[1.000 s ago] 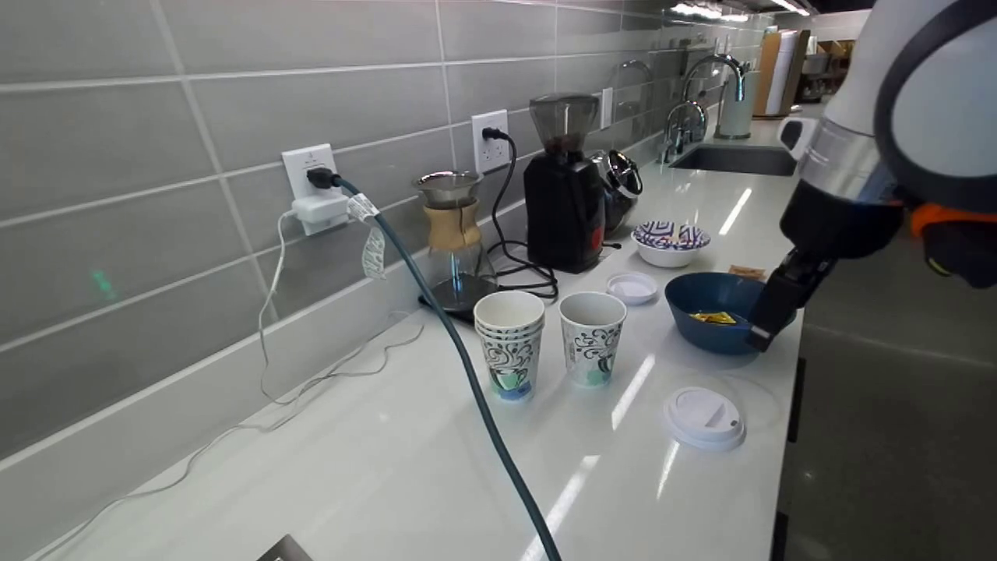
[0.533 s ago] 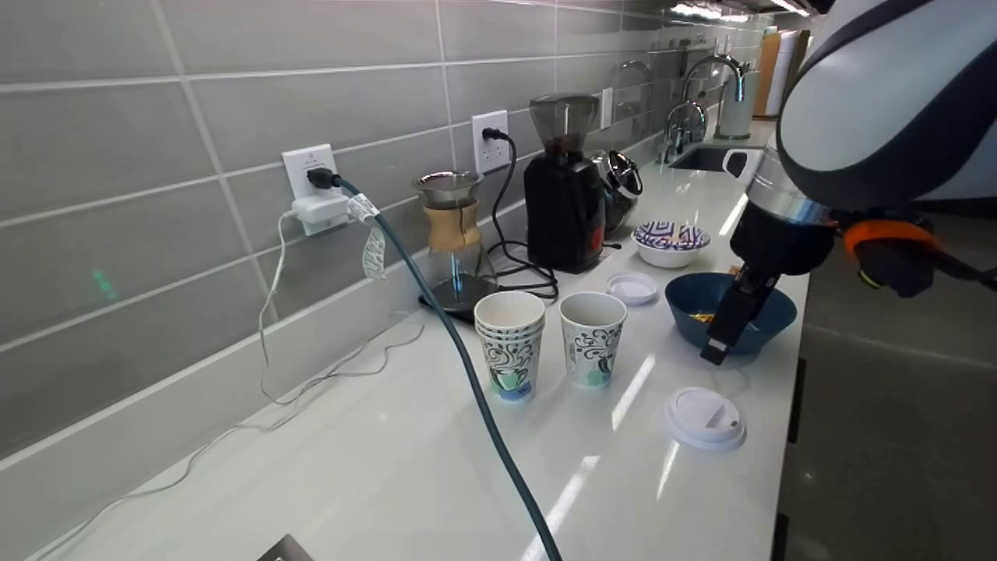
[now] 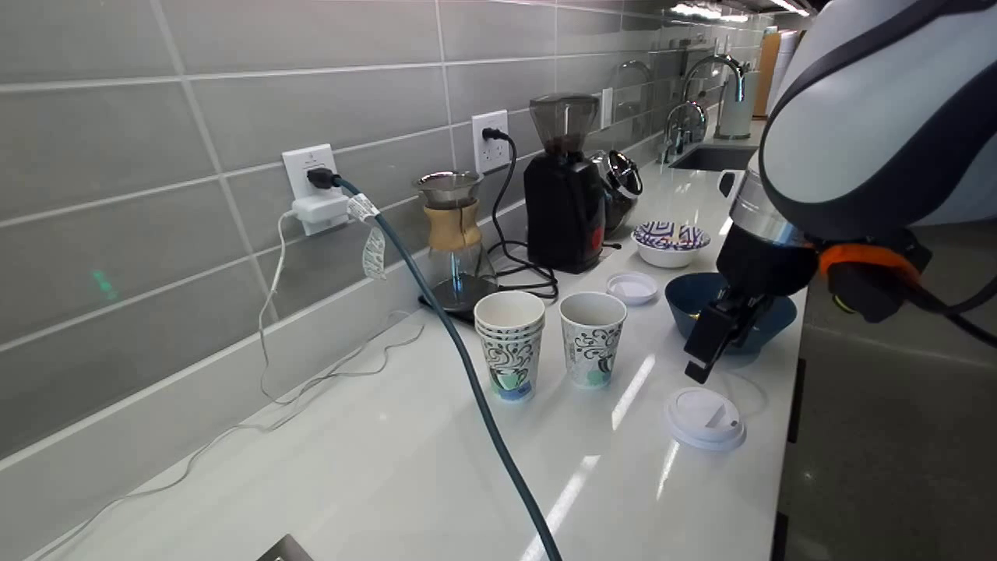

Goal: Pick up the white lid and put it on single the paper cup

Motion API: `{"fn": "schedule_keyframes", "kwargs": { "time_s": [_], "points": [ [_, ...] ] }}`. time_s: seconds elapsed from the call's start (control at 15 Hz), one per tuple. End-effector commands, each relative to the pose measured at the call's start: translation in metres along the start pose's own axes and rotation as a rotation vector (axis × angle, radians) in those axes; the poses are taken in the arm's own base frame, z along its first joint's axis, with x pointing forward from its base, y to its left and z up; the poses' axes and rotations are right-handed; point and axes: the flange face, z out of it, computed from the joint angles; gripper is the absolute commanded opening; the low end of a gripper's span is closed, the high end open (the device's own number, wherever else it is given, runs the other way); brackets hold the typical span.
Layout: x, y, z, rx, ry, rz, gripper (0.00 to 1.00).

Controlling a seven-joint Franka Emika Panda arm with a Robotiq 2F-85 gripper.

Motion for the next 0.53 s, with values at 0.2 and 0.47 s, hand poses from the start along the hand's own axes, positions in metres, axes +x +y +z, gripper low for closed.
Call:
{"fn": "schedule_keyframes", "kwargs": {
  "time_s": [0.2,0.47],
  "points": [
    [-0.007,-0.017,0.036,-0.065,-0.009,0.103,1.00],
    [-0.008,-0.010,0.050,-0.113,-0.041,0.089,1.00]
  ]
}}
